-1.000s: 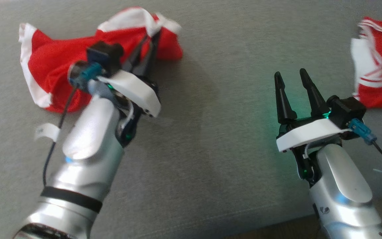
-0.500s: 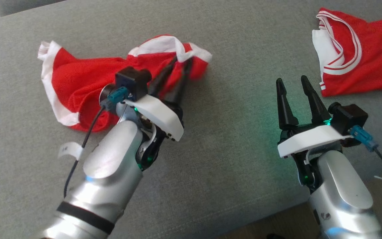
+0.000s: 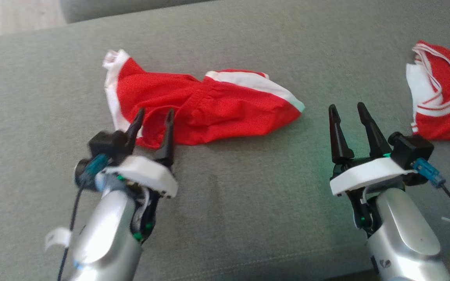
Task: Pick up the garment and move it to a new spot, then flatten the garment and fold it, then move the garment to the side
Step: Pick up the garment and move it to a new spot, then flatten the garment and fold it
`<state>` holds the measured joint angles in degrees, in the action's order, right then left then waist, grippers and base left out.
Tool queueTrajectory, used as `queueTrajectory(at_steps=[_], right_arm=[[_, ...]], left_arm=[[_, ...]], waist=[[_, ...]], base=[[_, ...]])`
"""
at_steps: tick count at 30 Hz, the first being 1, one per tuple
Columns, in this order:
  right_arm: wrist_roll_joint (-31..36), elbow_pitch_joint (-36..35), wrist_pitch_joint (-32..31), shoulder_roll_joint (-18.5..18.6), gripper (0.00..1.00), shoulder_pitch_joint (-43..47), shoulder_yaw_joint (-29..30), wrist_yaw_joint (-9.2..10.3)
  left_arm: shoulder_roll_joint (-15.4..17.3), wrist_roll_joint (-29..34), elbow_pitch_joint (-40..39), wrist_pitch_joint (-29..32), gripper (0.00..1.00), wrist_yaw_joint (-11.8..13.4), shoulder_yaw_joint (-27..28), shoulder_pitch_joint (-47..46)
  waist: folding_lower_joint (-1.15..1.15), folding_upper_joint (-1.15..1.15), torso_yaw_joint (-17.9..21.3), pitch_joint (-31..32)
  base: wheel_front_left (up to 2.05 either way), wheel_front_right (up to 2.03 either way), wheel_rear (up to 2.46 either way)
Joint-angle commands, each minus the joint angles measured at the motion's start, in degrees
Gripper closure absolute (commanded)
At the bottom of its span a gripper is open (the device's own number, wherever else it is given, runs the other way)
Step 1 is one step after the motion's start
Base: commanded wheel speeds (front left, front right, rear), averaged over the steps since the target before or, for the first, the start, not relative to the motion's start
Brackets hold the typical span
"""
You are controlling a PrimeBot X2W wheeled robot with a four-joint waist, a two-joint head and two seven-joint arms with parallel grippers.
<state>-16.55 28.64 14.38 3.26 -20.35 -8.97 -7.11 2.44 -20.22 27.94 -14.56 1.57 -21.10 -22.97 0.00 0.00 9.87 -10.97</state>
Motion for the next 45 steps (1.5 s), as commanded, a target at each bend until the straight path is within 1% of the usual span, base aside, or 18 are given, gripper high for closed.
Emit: queueTrajectory(at_steps=[1, 2, 10, 16, 21, 28, 32, 35, 40, 45], right_arm=[[0.6, -1.4, 0.6, -0.4, 0.00, -0.3, -0.9, -0.37], [0.6, -1.4, 0.6, -0.4, 0.00, -0.3, -0.9, -0.37], [1.3, -0.6, 0.6, -0.4, 0.00, 1.7, 0.5, -0.37], [1.8, 0.1, 0.6, -0.4, 0.00, 3.2, 1.6, -0.37], [1.9, 0.5, 0.6, -0.4, 0.00, 5.0, 3.1, -0.37], [1.9, 0.9, 0.6, -0.4, 0.00, 6.9, 3.7, -0.37], [1.9, 0.8, 0.6, -0.4, 0.00, 6.6, 3.6, -0.37], [2.0, 0.5, 0.6, -0.4, 0.00, 5.9, 3.5, -0.37], [1.8, -0.4, 0.6, -0.4, 0.00, 4.5, 2.6, -0.37], [1.0, -1.3, 0.6, -0.4, 0.00, 2.8, 0.6, -0.37]], left_arm=[[0.8, 0.8, -3.1, -0.4, 0.00, 0.5, 3.6, 0.0], [0.8, 0.8, -3.1, -0.4, 0.00, 0.5, 3.6, 0.0], [1.2, 5.4, -10.7, -0.4, 0.00, 2.8, 14.2, 9.0], [1.9, 8.2, -12.3, -0.4, 0.00, 3.7, 20.3, 14.7], [1.8, 9.4, -12.5, -0.4, 0.00, 3.4, 23.5, 18.3], [1.1, 10.5, -12.1, -0.4, 0.00, 2.2, 25.4, 20.4], [0.8, 10.8, -12.1, -0.4, 0.00, 1.5, 24.6, 19.7], [0.6, 11.0, -11.7, -0.4, 0.00, 0.2, 22.6, 18.0], [0.5, 10.2, -9.3, -0.4, 0.00, -2.7, 16.4, 12.4], [0.5, 5.1, -5.5, -0.4, 0.00, -4.2, 8.6, 4.8]], waist=[[0.00, 0.00, -2.1, 1.7], [0.00, 0.00, -2.1, 1.7], [0.00, 0.00, -5.9, 4.9], [0.00, 0.00, -7.1, 7.3], [0.00, 0.00, -7.3, 8.8], [0.00, 0.00, -7.0, 9.6], [0.00, 0.00, -6.8, 9.1], [0.00, 0.00, -6.5, 8.0], [0.00, 0.00, -5.1, 5.7], [0.00, 0.00, -1.7, 3.0]], base=[[0.00, 0.00, 0.00], [0.00, 0.00, 0.00], [0.00, 0.00, 0.00], [0.00, 0.00, 0.00], [0.00, 0.00, 0.00], [0.00, 0.00, 0.00], [0.00, 0.00, 0.00], [0.00, 0.00, 0.00], [0.00, 0.00, 0.00], [0.00, 0.00, 0.00]])
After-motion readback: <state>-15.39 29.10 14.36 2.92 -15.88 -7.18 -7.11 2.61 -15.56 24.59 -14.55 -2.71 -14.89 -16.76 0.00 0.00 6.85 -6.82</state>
